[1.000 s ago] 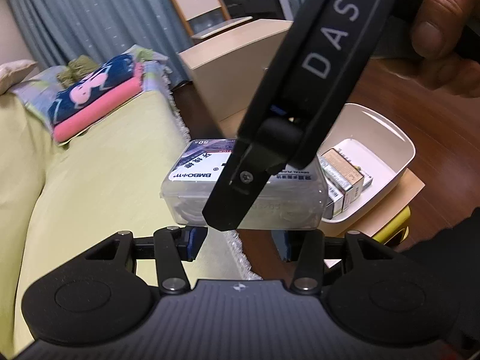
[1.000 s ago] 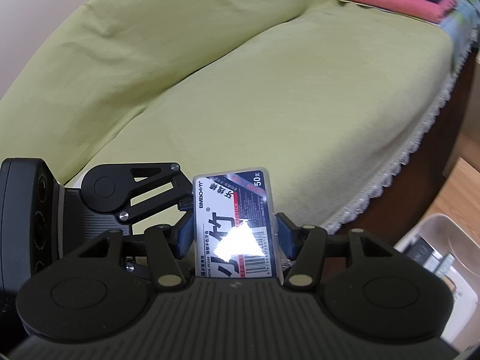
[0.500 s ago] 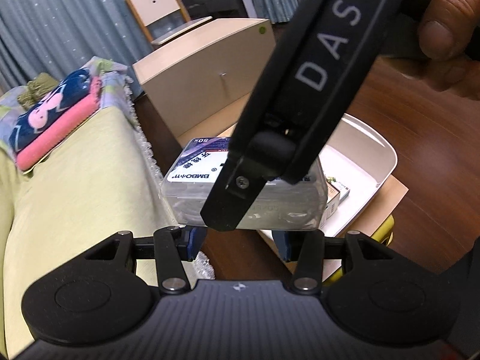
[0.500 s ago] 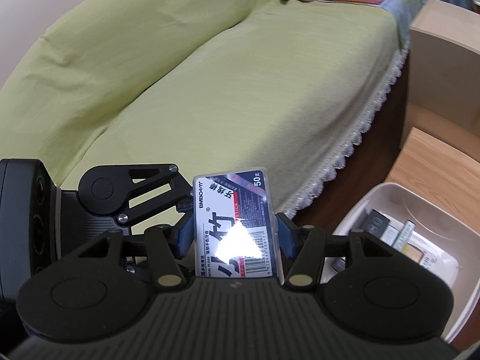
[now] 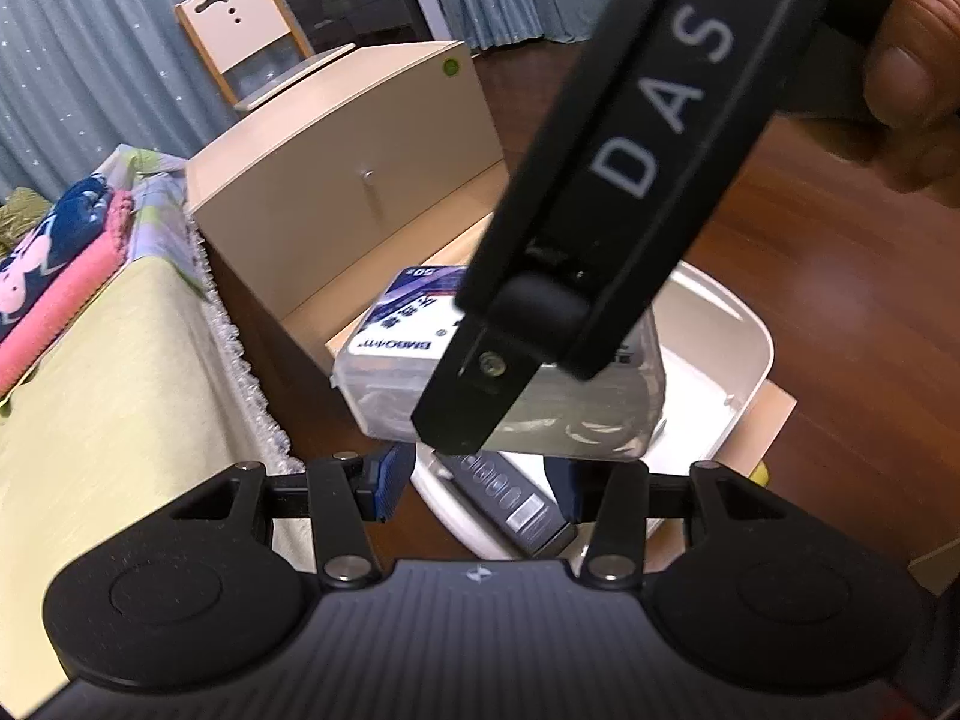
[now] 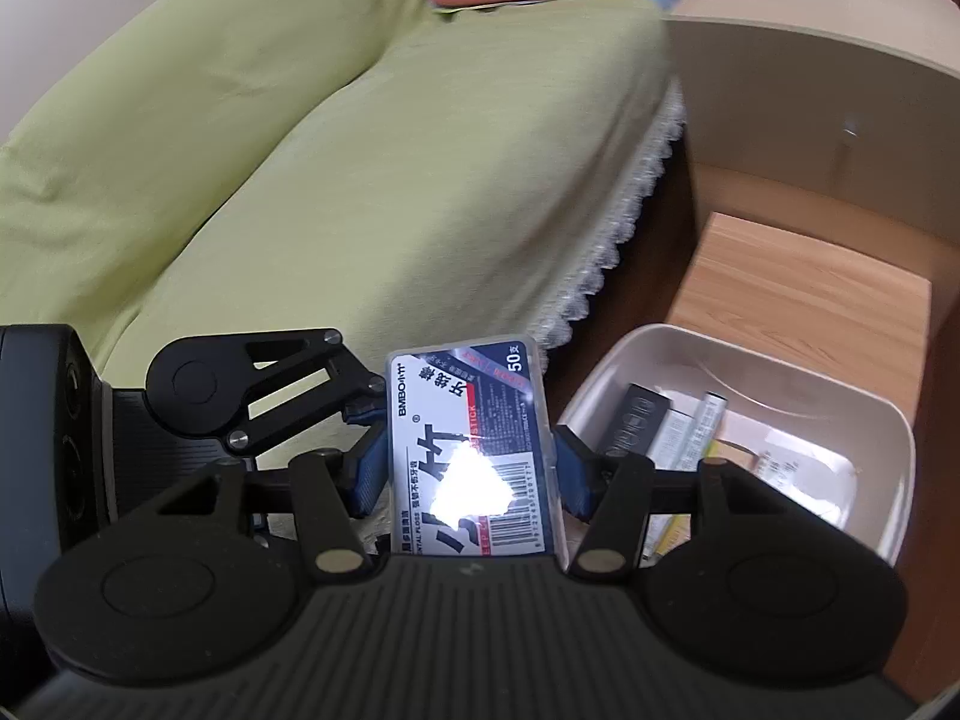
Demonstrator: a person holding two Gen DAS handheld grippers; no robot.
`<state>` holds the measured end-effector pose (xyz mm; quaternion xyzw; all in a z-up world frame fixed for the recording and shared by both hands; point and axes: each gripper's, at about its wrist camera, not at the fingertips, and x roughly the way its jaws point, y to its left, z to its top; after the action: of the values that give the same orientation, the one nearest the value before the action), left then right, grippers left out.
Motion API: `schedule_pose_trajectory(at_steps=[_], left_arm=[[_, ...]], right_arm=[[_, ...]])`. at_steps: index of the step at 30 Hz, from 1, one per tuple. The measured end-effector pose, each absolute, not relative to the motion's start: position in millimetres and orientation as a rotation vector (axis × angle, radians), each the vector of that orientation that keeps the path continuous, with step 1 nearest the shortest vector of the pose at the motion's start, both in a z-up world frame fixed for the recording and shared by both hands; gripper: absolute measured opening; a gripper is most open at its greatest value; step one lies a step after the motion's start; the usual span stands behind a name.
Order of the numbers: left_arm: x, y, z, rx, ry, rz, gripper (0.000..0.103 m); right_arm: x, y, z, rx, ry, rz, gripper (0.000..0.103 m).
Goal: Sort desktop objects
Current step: 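Carry the floss-pick box with the right gripper over the white basin, then lower the floss-pick box with the right gripper into the basin beside the boxes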
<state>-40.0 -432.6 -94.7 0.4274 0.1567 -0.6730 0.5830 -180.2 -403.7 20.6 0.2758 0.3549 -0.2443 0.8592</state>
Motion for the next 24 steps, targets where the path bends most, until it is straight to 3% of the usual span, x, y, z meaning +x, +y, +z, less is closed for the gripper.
schedule_pose_trajectory(at_steps=[24], left_arm=[[-69,-488,-175,1.084,0.347,-1.596,0.053]], right_arm=[[-250,-462,-68,0.7,0.78,-0.92,0.053]])
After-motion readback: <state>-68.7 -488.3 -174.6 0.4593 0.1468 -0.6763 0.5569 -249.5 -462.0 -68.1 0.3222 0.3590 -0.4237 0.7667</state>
